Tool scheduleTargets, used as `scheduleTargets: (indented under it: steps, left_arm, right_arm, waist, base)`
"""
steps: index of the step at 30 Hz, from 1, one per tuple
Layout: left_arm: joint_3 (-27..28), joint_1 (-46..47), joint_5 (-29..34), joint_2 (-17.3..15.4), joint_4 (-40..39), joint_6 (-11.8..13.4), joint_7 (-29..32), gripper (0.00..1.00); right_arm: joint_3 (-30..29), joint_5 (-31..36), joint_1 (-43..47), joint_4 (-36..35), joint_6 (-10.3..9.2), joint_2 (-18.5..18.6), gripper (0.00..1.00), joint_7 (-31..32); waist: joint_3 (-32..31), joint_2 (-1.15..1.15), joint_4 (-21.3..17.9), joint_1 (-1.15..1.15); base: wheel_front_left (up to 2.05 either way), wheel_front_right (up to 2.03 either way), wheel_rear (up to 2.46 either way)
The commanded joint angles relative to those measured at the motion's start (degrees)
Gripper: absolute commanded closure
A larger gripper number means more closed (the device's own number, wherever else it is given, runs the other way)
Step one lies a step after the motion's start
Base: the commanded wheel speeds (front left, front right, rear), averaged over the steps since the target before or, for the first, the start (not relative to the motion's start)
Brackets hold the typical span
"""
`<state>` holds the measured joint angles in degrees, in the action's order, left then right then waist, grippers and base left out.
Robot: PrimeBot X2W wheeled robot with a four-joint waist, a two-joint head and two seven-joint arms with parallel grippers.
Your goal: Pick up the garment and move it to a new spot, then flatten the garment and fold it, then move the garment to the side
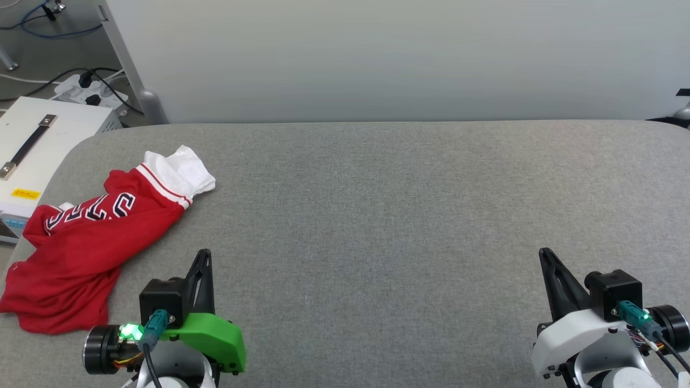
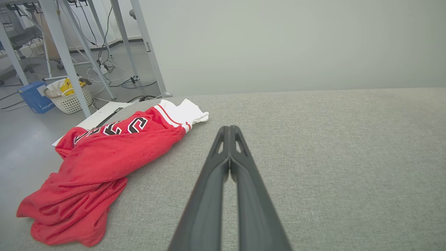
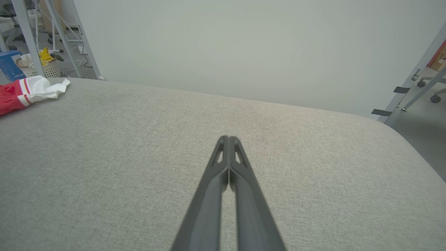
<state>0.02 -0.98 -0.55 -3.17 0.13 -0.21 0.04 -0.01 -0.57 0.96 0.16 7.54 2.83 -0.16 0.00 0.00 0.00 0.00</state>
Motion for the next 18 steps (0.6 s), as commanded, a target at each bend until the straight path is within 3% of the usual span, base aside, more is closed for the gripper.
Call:
scheduleTargets:
  steps: [1, 18]
  left_arm:
    - [0.0, 1.0, 0.6, 0.3, -0.1, 0.2, 0.0, 1.0]
    - [0.0, 1.0, 0.6, 0.3, -0.1, 0.2, 0.0, 1.0]
  right_arm:
    - [0.0, 0.6, -1.0, -0.2, -0.05, 0.0, 1.0, 0.2]
    - [0.0, 0.6, -1.0, -0.2, -0.05, 0.0, 1.0, 0.2]
  waist:
    - [0.0, 0.0, 0.0, 0.0]
    - [0.0, 0.0, 0.0, 0.0]
  base:
    - [0.0, 0.0, 0.0]
    - [0.0, 0.0, 0.0]
